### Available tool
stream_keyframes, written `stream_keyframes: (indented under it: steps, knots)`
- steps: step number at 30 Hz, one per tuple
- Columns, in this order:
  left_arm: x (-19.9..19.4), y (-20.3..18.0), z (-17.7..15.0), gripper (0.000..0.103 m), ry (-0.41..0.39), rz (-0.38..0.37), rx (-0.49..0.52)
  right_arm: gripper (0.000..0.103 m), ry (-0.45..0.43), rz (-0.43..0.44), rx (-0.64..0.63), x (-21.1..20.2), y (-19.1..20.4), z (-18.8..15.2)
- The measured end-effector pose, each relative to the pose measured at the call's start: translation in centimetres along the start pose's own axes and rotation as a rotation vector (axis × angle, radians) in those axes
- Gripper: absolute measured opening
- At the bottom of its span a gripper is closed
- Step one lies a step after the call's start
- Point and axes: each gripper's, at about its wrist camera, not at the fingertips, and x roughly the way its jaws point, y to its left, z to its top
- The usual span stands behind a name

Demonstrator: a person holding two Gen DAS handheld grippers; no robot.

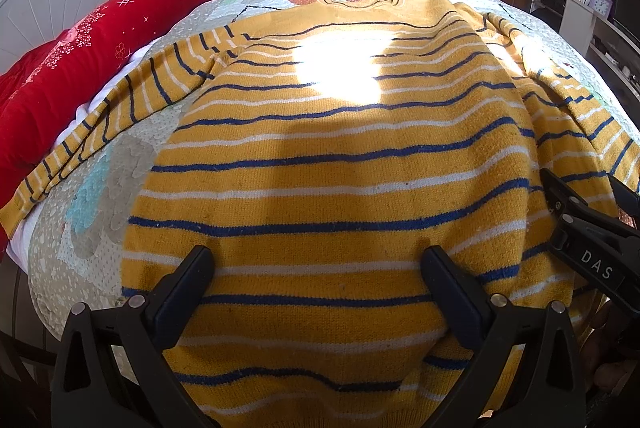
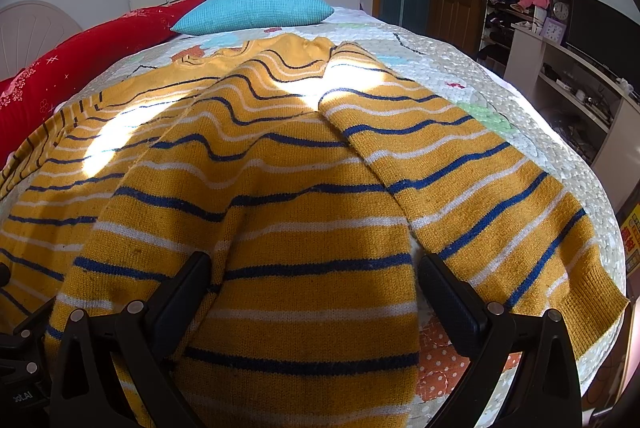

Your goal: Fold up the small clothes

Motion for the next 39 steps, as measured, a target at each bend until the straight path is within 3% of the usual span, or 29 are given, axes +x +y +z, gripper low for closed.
stream_keyframes:
  steps: [39]
  knots:
    - [0.27,-0.02,-0.17,0.103,-0.014,0.004,0.001,0.103,-0.029,0.011,0.012,0.13,-0.13,-0.26]
